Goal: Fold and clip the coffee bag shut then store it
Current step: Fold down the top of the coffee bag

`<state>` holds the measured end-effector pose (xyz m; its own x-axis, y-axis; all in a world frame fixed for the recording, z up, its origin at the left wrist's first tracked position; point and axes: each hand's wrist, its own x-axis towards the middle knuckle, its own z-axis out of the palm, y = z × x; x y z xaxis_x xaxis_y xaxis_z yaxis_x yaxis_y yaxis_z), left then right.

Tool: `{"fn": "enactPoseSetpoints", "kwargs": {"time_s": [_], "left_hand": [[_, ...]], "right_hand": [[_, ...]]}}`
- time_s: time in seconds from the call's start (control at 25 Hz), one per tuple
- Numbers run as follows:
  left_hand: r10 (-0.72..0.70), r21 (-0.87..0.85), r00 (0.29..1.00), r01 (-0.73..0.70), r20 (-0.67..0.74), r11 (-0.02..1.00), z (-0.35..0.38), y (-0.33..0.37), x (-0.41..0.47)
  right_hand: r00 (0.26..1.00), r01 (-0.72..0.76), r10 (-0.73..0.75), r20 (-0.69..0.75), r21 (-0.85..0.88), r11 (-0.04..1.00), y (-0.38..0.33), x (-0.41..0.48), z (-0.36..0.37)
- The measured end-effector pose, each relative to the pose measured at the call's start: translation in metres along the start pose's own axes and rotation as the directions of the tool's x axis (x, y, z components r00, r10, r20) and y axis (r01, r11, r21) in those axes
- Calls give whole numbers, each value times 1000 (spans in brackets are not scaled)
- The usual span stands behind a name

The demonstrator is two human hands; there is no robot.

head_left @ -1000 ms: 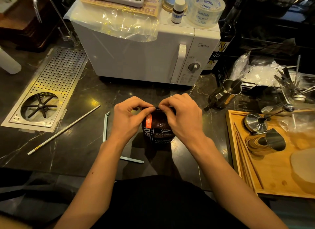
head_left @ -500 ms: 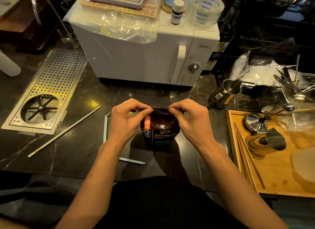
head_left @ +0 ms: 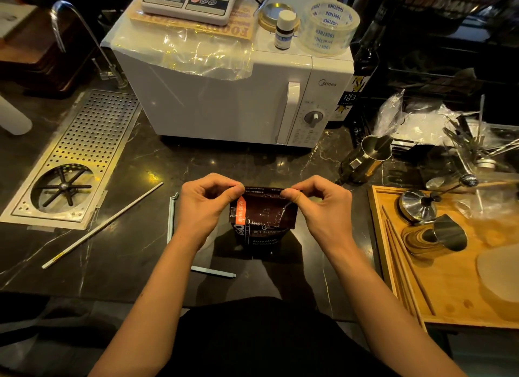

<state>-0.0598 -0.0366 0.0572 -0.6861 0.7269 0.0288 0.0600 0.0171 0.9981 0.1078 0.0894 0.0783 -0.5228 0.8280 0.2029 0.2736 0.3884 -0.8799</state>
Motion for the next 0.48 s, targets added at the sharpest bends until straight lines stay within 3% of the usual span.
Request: {"fn": "enactPoseSetpoints", "kwargs": {"time_s": [0.2, 0.48], "left_hand": [[19, 18, 999, -20, 45, 1000, -6, 1, 0], [-29, -10, 999, 29, 33, 1000, -3, 0, -3]], "right_hand": [[993, 0, -2, 118, 16, 1000, 0, 1, -8], [997, 31, -31, 75, -3, 1000, 3, 0, -6]]}}
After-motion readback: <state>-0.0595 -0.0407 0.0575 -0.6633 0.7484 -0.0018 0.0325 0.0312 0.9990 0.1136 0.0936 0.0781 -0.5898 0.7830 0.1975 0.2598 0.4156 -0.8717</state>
